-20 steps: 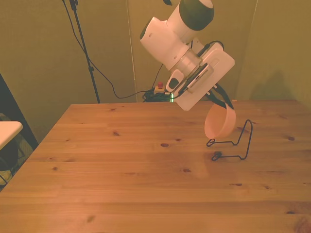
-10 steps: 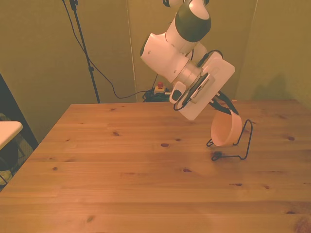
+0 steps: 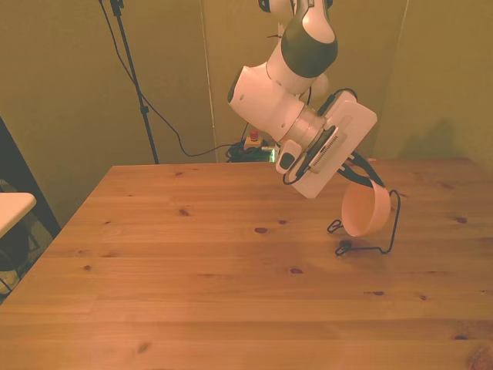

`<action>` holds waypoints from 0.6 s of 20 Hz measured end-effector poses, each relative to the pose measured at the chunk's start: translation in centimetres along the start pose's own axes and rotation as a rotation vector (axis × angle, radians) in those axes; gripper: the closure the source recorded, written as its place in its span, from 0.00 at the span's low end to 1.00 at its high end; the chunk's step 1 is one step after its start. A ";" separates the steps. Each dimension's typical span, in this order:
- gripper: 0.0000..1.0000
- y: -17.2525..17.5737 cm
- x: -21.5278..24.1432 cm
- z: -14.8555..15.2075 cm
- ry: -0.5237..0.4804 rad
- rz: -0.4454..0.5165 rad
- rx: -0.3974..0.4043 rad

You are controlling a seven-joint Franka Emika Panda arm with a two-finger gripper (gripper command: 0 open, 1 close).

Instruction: Load the bowl

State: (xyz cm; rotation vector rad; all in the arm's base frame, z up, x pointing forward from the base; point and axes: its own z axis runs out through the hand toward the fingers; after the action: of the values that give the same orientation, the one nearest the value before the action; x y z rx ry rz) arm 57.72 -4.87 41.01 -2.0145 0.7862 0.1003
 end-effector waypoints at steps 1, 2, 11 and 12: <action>1.00 0.1 0.0 0.1 -0.001 0.001 0.004; 1.00 0.1 0.1 0.2 -0.002 0.001 0.006; 1.00 0.9 1.1 0.9 0.007 0.013 0.013; 1.00 1.0 1.2 1.0 0.006 0.015 0.012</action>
State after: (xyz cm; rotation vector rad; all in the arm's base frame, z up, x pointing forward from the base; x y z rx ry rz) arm 58.31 -5.04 39.28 -1.9987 0.8037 0.0976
